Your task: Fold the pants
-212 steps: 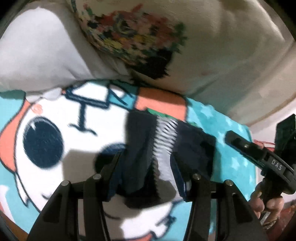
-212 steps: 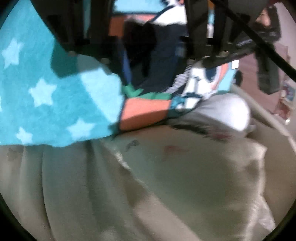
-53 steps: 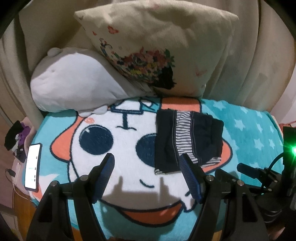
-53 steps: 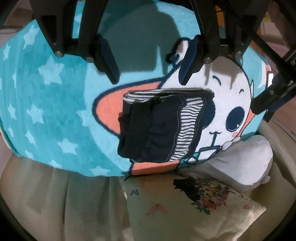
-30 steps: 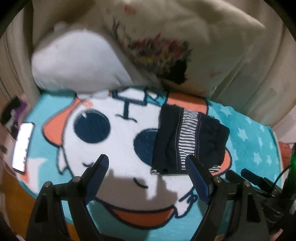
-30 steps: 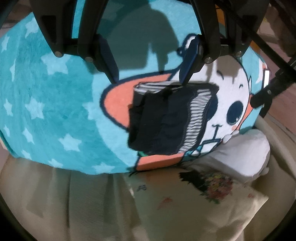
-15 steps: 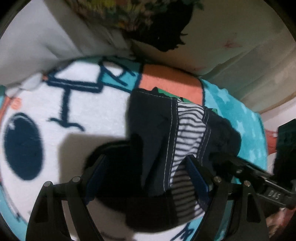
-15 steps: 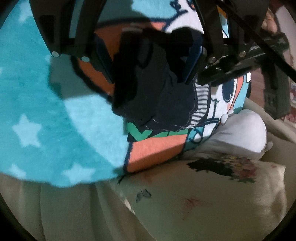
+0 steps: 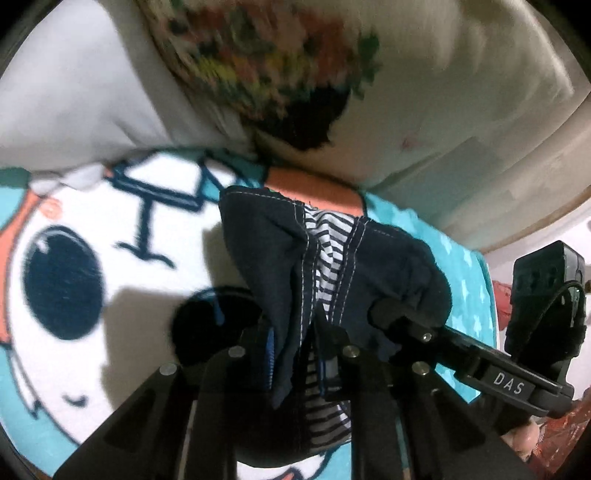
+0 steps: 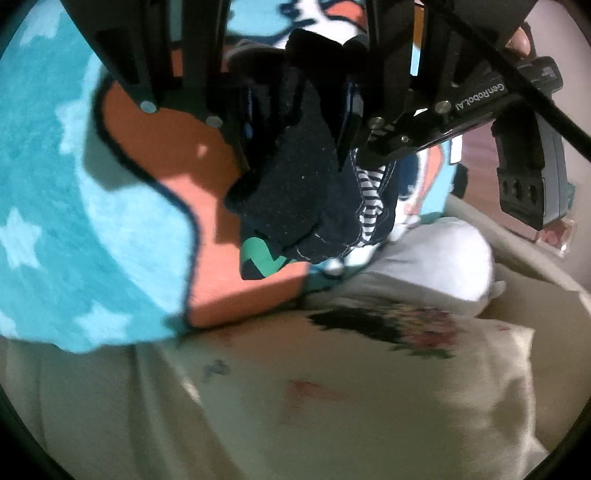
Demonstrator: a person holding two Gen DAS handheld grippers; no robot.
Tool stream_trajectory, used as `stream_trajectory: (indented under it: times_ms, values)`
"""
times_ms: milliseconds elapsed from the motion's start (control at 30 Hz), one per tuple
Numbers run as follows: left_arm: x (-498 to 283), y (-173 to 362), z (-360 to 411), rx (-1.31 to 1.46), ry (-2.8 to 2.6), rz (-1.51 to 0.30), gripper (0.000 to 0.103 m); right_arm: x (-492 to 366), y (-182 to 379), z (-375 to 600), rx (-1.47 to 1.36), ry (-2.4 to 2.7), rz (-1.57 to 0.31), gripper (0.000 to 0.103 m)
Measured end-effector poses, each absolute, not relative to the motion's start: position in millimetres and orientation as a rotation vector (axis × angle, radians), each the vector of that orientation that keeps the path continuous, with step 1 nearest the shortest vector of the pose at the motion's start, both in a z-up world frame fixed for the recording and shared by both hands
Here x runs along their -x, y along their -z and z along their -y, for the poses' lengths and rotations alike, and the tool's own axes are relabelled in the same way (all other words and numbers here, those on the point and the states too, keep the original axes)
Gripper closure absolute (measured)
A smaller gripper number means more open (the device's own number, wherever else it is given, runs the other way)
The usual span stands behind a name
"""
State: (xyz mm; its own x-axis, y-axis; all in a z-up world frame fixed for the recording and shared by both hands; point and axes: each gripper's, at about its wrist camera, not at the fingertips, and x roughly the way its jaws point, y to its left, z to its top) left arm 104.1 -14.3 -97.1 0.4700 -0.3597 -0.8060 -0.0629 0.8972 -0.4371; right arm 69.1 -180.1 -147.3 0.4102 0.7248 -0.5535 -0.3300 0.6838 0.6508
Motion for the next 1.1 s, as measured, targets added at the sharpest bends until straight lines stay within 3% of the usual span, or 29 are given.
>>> stream_trajectory:
  times_ms: [267,367,500,700,800,1100]
  values:
    - [-95.1,126.9,-16.9,0.429,0.117,-1.13,0.081,-73.1,173.0,145.5,-0.395,-0.653,-0.971,0.062]
    - [-93.4,141.3,-18.7,0.403,0.144,-1.083,0.075,-74.4,186.6,144.6,-0.41,-0.643,-0.95,0.056]
    - [-93.6,162.0,-32.1,0.478,0.207,-1.002,0.056,-78.8,209.8,160.1,-0.558,-0.673,-0.873,0.049]
    - [-81.9,171.4,-35.7,0.449,0.331,-0.815,0.05,-64.8,222.8,166.0,-0.599,-0.717,-0.701,0.049]
    - [-83.5,171.7,-37.6,0.486,0.362,-0.801,0.043,-61.5,218.8,161.9,-0.572,-0.715,-0.681,0.043]
    - [-82.5,175.0,-50.4,0.588,0.396,-0.772,0.041,-63.6,225.1,184.5,-0.733,-0.78,-0.624,0.043]
